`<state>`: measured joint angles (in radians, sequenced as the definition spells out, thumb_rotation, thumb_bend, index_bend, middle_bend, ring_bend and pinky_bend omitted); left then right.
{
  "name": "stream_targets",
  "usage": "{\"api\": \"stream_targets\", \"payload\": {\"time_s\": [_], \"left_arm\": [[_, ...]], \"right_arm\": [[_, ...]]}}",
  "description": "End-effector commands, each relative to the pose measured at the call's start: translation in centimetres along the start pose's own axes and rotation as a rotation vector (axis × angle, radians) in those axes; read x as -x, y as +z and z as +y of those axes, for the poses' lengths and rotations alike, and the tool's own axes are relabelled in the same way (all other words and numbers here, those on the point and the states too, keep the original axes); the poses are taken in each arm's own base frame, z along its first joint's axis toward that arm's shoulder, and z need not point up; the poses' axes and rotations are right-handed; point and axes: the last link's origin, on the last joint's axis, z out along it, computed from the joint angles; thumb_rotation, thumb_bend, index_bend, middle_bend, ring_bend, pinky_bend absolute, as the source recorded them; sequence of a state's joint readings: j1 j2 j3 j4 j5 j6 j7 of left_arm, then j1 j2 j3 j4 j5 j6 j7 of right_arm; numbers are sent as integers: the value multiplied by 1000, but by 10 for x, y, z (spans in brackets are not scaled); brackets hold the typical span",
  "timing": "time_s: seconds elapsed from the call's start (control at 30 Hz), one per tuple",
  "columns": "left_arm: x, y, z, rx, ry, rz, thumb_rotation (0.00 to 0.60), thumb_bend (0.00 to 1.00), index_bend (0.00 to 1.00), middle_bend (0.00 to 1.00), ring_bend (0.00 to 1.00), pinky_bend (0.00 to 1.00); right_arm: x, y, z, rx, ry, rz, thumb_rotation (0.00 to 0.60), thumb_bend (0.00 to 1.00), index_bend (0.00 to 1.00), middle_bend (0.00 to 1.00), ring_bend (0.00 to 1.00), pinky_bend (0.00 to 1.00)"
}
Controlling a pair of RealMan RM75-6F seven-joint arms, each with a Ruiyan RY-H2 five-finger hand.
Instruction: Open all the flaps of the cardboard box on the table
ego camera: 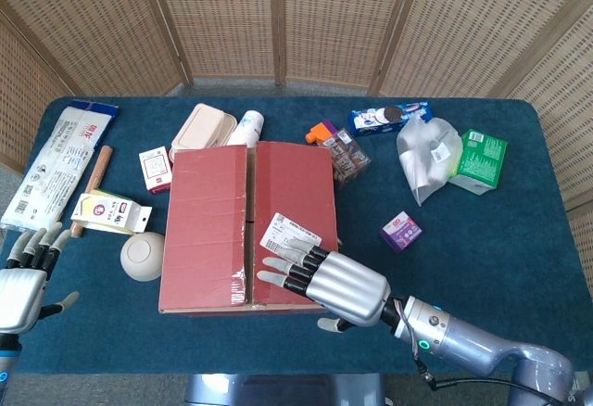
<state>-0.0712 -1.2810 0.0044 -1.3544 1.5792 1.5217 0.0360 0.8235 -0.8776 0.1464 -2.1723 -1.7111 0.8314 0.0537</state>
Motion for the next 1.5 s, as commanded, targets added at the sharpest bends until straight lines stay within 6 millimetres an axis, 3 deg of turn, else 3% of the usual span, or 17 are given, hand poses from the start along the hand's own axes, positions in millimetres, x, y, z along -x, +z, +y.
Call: {"api": "stream_targets", "payload": {"time_s": [0.03, 0.47, 0.87, 1.23, 1.5], "left_arm": [[1, 0, 0, 1, 1, -3, 600, 96, 68, 0, 0, 0], [3, 0, 1, 1, 1, -10, 600, 96, 68, 0, 0, 0], [4, 1, 3, 6, 1, -15, 600, 95, 68, 0, 0, 0], [4, 1, 2, 2, -2, -13, 600, 95, 68, 0, 0, 0], [5, 1, 2, 0, -4, -16, 600, 96, 68, 0, 0, 0]], "right_arm": [[7, -2, -4, -6, 27, 33, 598, 214, 0, 0, 0, 0], [28, 8, 7, 7, 22, 114, 600, 214, 0, 0, 0, 0], [46, 18, -7, -28, 53, 177, 600, 213, 0, 0, 0, 0], [60, 34, -6, -9, 24, 236, 600, 218, 0, 0, 0, 0], [69, 44, -7, 3, 0, 287, 600, 293, 0, 0, 0, 0]]}}
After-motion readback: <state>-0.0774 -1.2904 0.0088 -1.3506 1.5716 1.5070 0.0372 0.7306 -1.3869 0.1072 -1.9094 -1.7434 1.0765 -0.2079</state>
